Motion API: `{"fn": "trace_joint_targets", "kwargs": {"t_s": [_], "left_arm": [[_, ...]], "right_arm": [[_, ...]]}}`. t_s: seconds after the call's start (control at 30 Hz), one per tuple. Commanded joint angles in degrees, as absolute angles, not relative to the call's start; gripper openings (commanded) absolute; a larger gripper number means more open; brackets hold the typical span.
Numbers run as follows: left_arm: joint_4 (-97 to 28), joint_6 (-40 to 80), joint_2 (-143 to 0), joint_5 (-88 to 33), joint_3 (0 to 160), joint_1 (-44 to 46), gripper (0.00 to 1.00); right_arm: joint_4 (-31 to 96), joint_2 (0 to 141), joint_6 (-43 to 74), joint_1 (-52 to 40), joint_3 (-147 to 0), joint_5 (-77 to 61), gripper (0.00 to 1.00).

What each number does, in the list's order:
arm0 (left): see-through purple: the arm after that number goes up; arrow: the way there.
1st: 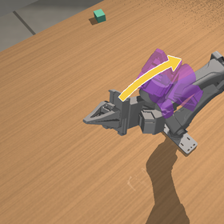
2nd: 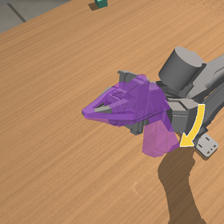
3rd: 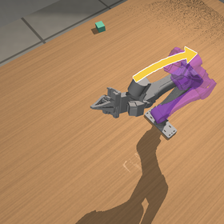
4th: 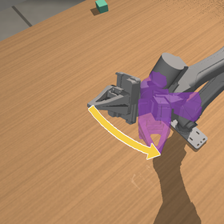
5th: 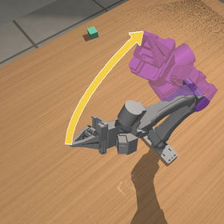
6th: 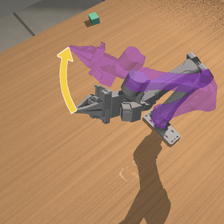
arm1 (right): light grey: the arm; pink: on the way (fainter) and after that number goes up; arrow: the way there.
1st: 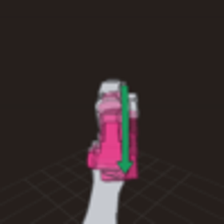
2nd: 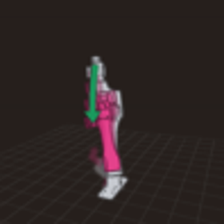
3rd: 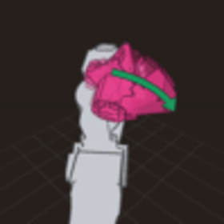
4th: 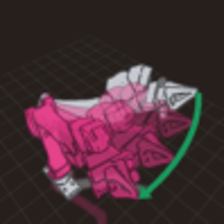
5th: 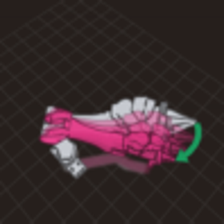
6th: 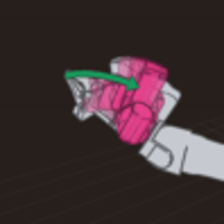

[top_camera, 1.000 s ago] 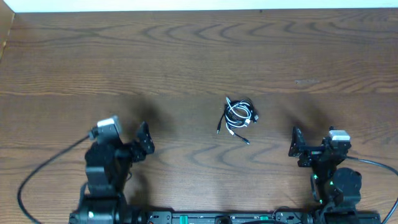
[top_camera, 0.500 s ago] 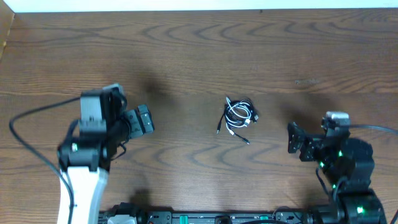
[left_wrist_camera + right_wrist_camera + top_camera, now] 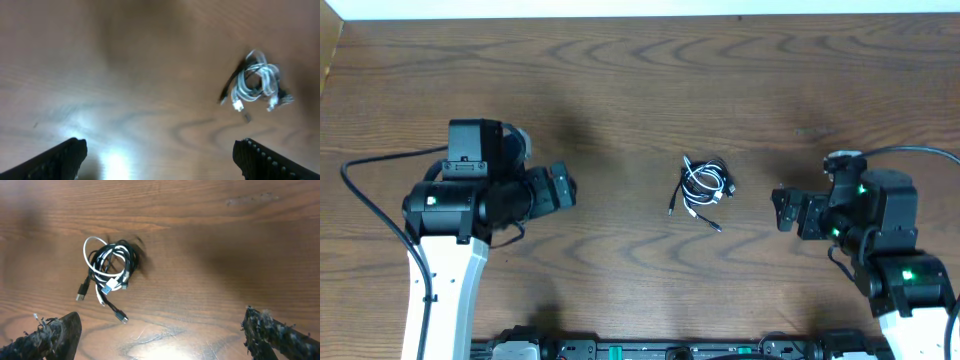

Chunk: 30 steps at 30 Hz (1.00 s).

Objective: Untangle cables
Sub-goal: 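Move the left gripper over the black-and-white cable bundle and lower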

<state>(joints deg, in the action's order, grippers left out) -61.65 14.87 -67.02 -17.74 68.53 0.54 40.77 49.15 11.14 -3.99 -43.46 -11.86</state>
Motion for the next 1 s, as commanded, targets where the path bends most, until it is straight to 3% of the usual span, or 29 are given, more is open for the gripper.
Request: {"fn": "trace_joint_targets", "kwargs": {"t_s": [0.0,0.33,0.97], "left_arm": [[-56.7,16.8,-67.1,-22.8,69.2,0.3,0.98],[-41.7,20.3,-70.9,-21.1,69.2,7.9,0.98],[-23.3,20.3,-100.1,-20.3,69.2,28.2,0.98]], "right_arm": [[40.6,49.5,11.1,-3.7,-45.0,-14.2,0.99],[39.6,49.4,11.1,-3.7,-45.0,-14.1,0.99],[40.7,49.4,12.4,-3.7,-45.0,-14.1,0.99]]}}
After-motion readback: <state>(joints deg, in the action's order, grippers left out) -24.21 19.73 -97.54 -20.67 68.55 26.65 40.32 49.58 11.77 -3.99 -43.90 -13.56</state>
